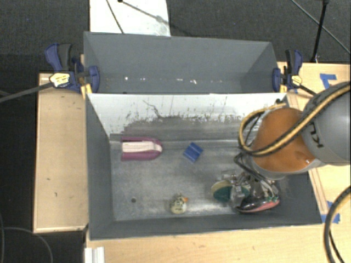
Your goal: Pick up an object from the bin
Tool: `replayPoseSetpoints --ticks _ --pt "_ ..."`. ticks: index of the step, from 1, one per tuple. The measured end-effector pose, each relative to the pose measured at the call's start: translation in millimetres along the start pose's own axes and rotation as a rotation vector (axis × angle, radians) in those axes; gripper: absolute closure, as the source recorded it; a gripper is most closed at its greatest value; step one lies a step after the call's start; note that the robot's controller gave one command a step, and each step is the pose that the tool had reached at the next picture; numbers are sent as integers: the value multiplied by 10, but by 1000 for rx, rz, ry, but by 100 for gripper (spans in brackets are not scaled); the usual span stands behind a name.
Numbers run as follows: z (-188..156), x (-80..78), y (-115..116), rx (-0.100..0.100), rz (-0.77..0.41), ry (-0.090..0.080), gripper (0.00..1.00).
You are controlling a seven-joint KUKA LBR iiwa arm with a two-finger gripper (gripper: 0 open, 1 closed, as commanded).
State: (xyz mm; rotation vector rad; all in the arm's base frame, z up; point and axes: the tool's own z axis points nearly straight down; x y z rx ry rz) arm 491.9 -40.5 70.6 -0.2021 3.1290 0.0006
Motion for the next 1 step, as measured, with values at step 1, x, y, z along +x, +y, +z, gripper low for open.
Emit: replayPoseSetpoints --ticks 1 --pt "-1476 -202 12 2 -3 -5 100"
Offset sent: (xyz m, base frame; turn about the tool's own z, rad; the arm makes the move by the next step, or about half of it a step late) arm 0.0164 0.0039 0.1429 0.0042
